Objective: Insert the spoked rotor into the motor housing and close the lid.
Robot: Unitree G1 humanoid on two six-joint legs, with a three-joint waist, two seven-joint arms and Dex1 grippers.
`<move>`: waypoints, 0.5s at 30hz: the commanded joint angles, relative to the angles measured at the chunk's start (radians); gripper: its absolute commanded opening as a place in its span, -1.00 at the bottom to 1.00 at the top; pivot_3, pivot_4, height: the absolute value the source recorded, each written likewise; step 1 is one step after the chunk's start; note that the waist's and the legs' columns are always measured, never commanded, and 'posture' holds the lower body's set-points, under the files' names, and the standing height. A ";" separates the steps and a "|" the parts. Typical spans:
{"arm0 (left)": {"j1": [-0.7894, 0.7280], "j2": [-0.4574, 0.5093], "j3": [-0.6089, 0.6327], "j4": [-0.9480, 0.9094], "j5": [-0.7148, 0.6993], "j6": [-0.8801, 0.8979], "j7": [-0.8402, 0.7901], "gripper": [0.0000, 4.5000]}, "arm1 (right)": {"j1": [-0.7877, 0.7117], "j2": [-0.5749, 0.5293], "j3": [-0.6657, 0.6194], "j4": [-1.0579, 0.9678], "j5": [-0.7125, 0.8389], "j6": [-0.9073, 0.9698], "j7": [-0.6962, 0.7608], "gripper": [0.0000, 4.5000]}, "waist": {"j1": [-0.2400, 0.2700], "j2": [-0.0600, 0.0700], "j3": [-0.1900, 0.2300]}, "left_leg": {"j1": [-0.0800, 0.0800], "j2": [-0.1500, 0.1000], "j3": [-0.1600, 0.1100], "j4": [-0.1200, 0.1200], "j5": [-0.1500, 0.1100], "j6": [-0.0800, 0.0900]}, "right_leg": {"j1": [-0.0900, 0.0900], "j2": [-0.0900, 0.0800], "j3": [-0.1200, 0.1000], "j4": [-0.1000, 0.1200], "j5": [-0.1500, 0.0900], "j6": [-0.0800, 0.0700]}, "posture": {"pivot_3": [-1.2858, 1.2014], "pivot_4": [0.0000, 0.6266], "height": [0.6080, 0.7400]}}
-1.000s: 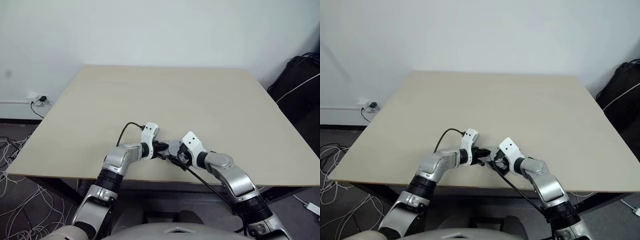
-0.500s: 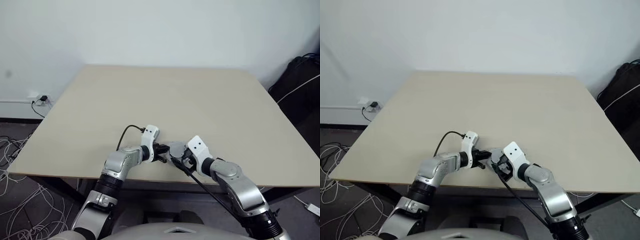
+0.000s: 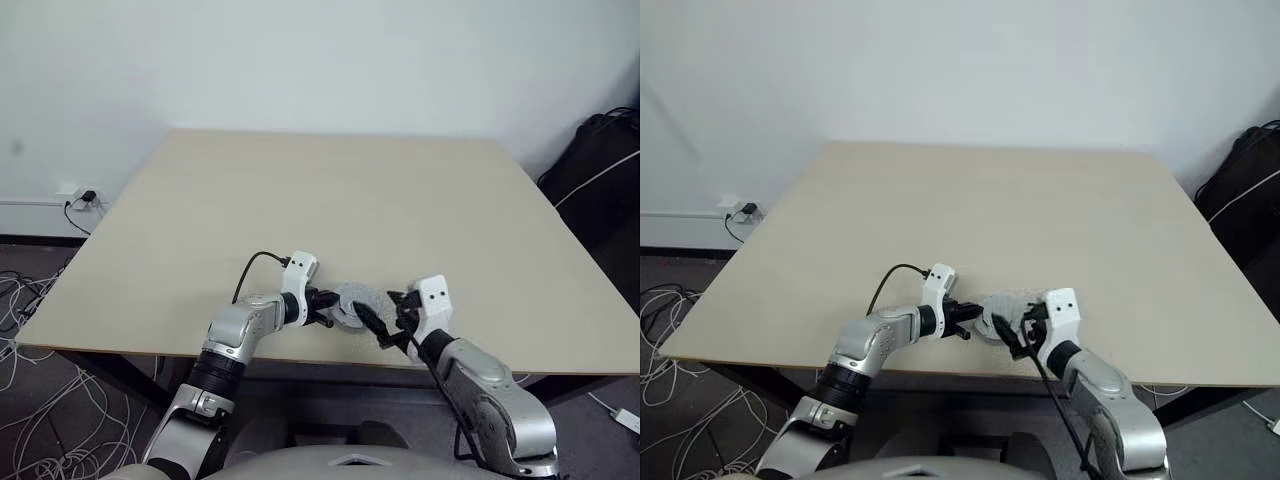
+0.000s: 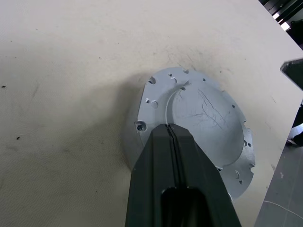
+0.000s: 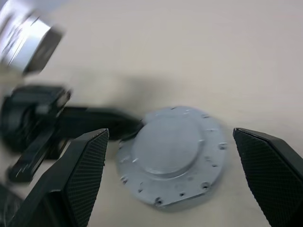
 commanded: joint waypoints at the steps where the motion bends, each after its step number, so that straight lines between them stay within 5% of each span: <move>1: 0.010 0.003 -0.013 0.015 0.009 0.015 0.004 -1.00 | -0.021 0.066 -0.060 0.030 0.053 0.044 -0.077 0.99 | -0.001 0.001 0.000 | 0.000 0.000 0.000 0.000 0.000 0.000 | 0.000 0.000 0.000 0.000 0.000 0.000 | 0.03 -1.00 1.00; 15: 0.008 0.005 -0.012 0.023 0.012 0.002 0.002 -1.00 | -0.118 0.137 -0.079 0.219 0.122 0.147 -0.148 0.99 | -0.004 0.004 -0.001 | 0.000 0.000 0.000 0.000 0.000 0.000 | 0.000 0.000 0.000 0.000 0.000 0.000 | 0.03 -1.00 1.00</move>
